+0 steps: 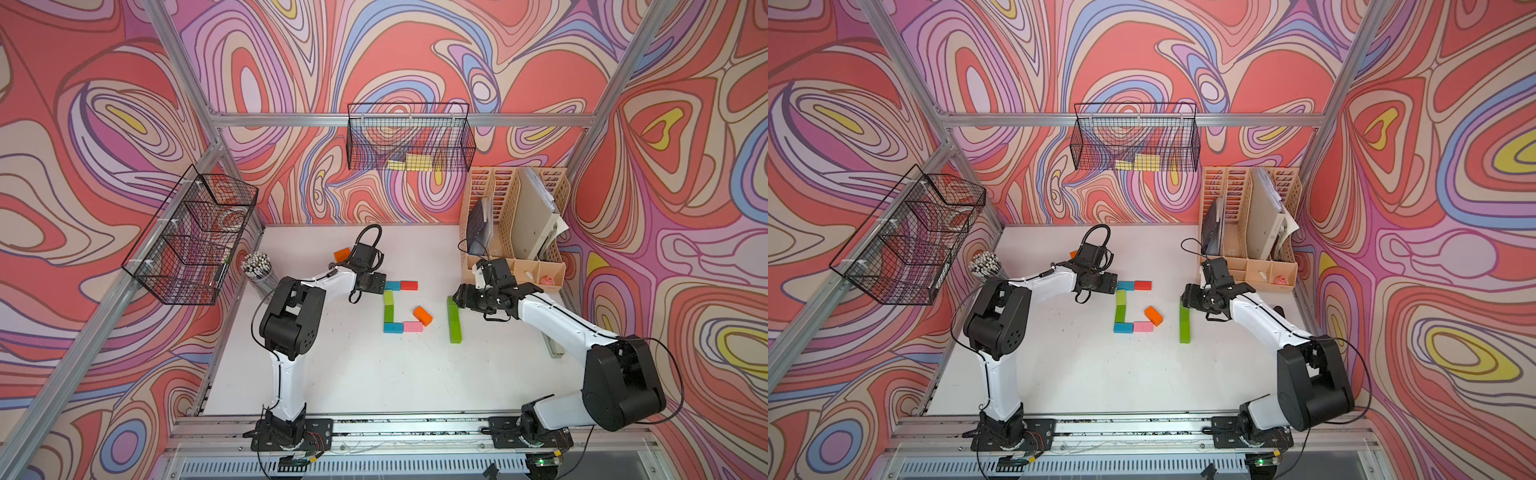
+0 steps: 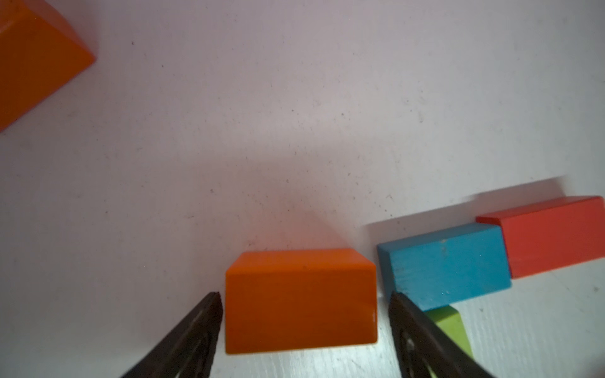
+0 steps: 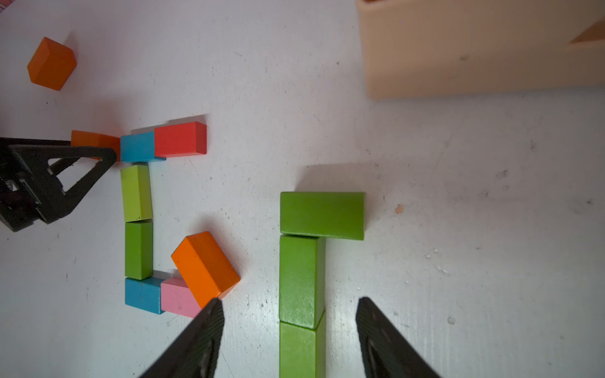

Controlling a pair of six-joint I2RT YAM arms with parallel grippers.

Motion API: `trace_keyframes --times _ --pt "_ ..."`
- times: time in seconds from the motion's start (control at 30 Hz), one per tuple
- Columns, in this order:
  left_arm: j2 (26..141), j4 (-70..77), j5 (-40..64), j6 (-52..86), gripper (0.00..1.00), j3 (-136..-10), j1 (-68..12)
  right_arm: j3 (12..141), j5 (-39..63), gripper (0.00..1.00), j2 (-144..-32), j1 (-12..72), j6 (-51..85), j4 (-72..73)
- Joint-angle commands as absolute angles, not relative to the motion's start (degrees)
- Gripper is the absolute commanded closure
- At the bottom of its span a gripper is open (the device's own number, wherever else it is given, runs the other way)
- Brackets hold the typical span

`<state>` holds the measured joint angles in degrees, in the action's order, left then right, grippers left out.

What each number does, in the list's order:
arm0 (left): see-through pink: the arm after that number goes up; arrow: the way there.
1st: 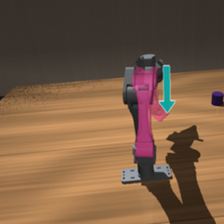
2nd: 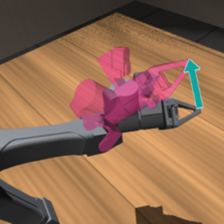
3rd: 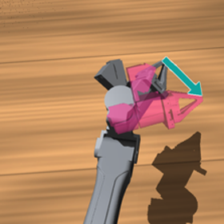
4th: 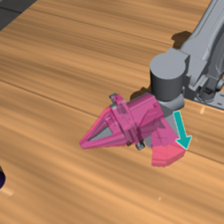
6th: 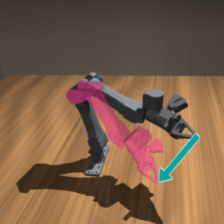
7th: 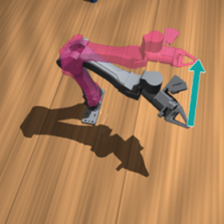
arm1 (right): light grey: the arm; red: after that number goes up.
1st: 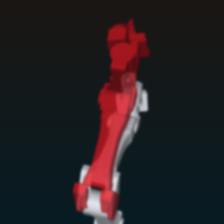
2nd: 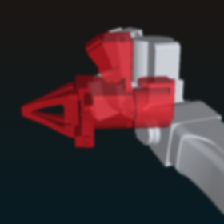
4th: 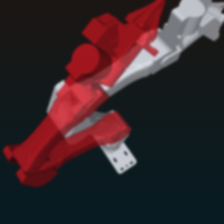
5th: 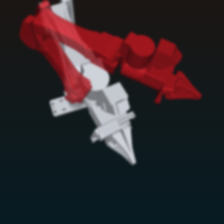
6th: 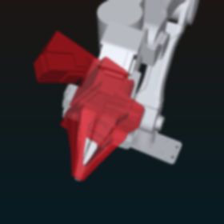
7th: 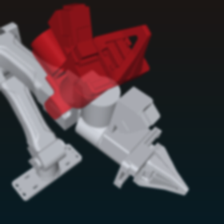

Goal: Assemble the letter c with building blocks
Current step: Pick up the building block from the center of the board, then assemble the building block at the center of the board.

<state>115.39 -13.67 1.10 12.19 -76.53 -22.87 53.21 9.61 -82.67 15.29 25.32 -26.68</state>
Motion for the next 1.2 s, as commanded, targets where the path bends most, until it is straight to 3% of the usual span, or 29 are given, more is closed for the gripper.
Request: trace_keyframes --times 0.0,0.27,0.47,0.77,0.97,1.17 --pt "116.27 -12.95 2.26 11.6 0.25 -78.19 -22.64 52.0 10.36 0.32 -82.46 14.68 24.86 -26.37" --pt "115.01 -12.68 3.0 11.59 0.42 -77.33 -22.66 51.55 10.87 0.34 -80.7 14.24 24.96 -26.67" --pt "106.99 -10.2 5.99 14.06 0.54 -72.36 -22.73 50.01 16.84 0.37 -77.0 14.24 23.48 -23.14" --pt "93.36 -13.37 13.9 24.58 0.54 -66.19 -22.73 44.43 26.25 0.37 -71.33 14.25 19.95 -12.37" --pt "89.14 -19.27 26.21 34.61 0.54 -65.68 -22.68 36.85 33.22 0.36 -67.19 14.39 17.88 2.88" --pt "85.68 -10.73 41.08 48.0 0.56 -60.25 -22.7 29.41 37.62 0.35 -65.16 18.18 14.13 23.07"
